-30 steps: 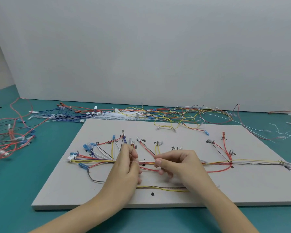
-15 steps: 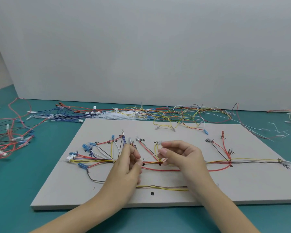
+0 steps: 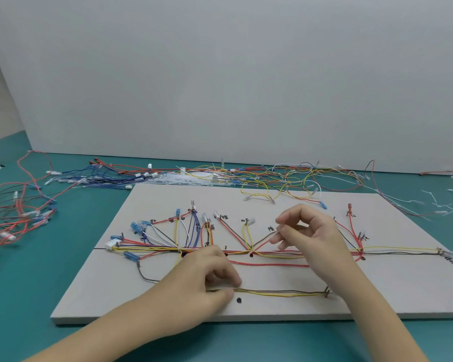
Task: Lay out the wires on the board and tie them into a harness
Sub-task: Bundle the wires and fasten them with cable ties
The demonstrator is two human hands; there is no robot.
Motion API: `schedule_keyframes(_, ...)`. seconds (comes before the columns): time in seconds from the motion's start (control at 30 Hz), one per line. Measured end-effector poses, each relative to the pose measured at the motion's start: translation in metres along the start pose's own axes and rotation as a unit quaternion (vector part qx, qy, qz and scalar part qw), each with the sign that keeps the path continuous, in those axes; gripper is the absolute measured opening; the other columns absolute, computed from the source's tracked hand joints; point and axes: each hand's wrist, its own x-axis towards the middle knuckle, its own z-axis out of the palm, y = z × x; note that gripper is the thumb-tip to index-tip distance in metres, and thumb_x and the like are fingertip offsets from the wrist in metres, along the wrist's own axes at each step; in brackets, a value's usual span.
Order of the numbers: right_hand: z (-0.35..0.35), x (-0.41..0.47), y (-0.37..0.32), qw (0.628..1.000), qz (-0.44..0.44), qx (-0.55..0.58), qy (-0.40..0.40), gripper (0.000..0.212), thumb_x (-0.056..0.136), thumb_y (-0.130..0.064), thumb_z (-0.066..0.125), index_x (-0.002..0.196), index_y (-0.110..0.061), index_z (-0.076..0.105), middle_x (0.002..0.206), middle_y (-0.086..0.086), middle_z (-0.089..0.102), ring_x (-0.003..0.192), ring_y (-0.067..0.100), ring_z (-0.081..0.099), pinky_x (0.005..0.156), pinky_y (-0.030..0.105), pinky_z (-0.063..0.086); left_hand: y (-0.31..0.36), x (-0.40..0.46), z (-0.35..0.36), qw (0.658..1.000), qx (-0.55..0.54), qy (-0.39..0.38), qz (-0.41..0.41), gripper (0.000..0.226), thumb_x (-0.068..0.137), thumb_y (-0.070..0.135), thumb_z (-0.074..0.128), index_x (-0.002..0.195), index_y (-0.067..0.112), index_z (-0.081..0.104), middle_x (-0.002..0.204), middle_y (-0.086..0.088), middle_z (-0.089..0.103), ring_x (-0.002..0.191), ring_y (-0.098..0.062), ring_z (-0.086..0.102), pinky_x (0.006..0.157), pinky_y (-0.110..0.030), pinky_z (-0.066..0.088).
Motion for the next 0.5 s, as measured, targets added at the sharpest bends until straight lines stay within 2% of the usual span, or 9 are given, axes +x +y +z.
schedule_keyframes(0.1,-0.007,0.002,0.000,0.999,0.009,-0.031,-0.020,0.019,0.088,0.012,0.057,0.084,-0.005,0.065,0.069,0.002,0.064,0.067,0.019,0.068,0.061,0.026,0.056,-0.004,-0.002,-0.003,1.000,0.016,0.007,0.005,0.011,0.082,0.020,0.073,0.086,0.030,0.075,0.091,0.016,0.058,0.089,-0.003,0.056,0.075,-0.010,0.040)
schedule_keyframes(0.23,-0.012,0.003,0.000,0.995,0.031,-0.077,-0.048,0.019,0.089,0.011,0.057,0.085,-0.006,0.065,0.067,-0.004,0.065,0.066,0.015,0.068,0.063,0.023,0.056,-0.005,-0.003,-0.002,1.000,-0.004,0.027,0.001,0.017,0.082,0.018,0.074,0.076,0.034,0.076,0.087,0.017,0.059,0.084,-0.007,0.058,0.073,-0.015,0.045)
schedule_keyframes(0.4,-0.004,0.002,0.000,0.992,0.030,-0.101,-0.070,0.021,0.087,0.010,0.060,0.083,-0.009,0.065,0.073,0.005,0.065,0.067,0.015,0.067,0.064,0.023,0.055,-0.007,-0.004,0.001,0.997,0.061,0.014,0.036,0.015,0.092,0.024,0.063,0.082,0.035,0.064,0.092,0.018,0.051,0.092,-0.004,0.052,0.079,-0.014,0.040)
schedule_keyframes(0.5,0.009,0.004,-0.001,0.990,0.013,-0.111,-0.082,0.024,0.086,0.012,0.059,0.082,-0.011,0.064,0.073,0.001,0.065,0.067,0.015,0.066,0.064,0.023,0.054,-0.007,-0.006,0.003,0.993,0.102,0.006,0.064,0.012,0.096,0.027,0.055,0.087,0.035,0.055,0.095,0.021,0.046,0.097,-0.002,0.046,0.084,-0.015,0.036)
